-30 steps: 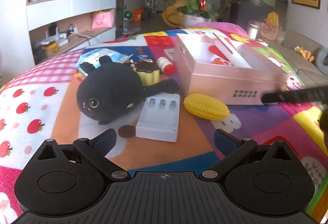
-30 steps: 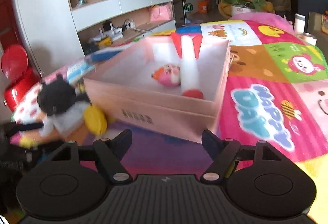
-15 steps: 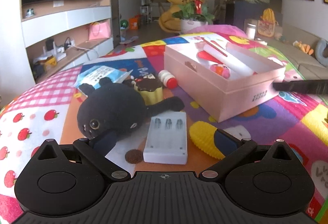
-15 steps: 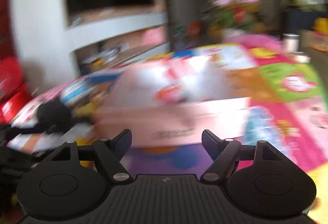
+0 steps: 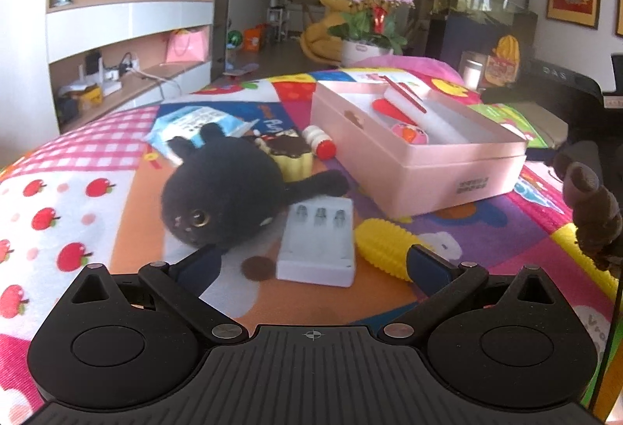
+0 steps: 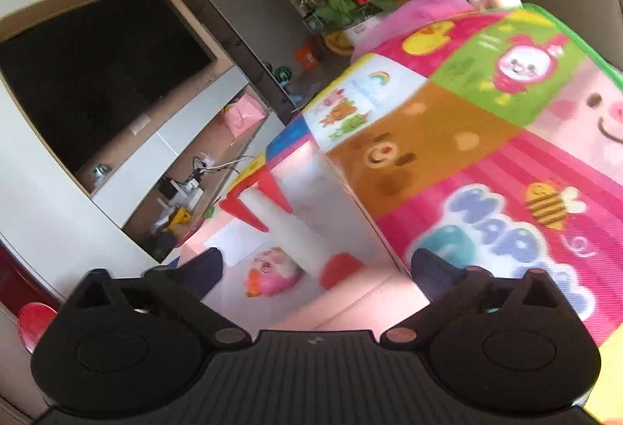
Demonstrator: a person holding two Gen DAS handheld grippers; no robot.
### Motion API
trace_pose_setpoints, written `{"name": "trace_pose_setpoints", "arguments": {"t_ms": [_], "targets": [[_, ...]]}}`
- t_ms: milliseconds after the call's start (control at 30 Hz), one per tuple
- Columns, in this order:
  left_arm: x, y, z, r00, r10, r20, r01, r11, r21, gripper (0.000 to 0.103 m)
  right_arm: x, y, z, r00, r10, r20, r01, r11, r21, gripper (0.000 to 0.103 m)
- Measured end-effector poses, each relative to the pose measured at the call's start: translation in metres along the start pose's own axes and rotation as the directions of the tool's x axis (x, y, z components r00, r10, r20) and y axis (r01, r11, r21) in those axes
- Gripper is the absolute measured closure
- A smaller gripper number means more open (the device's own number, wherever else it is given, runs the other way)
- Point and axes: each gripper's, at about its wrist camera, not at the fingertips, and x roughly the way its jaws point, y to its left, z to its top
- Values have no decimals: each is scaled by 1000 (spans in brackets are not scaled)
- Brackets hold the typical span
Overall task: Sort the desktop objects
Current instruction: 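Carry the corn toy to the pink box and set it on the mat beside it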
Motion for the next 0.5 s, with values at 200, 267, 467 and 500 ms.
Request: {"name": "trace_pose_setpoints", "arguments": {"t_ms": [200,267,467,500], "targets": [[-5,13,-3,1000,13,-3,-14,999,-41,0,2,47,-16,999,37,9,-35,987,-160,0],[-6,18,-4,1000,17,-7,-18,998,-62,0,-14,62,-25,998,26,66,-9,968,-249,0],[-6,33,-3,998,54,-9,-55,988,-142,0,-47,103,-86,997,53,-51,-73,821,-566,23],[-7,36,-3,998,59,-5,-59,986,-158,0,-45,108,-97,995,43,-91,-89,801,-593,26]]}}
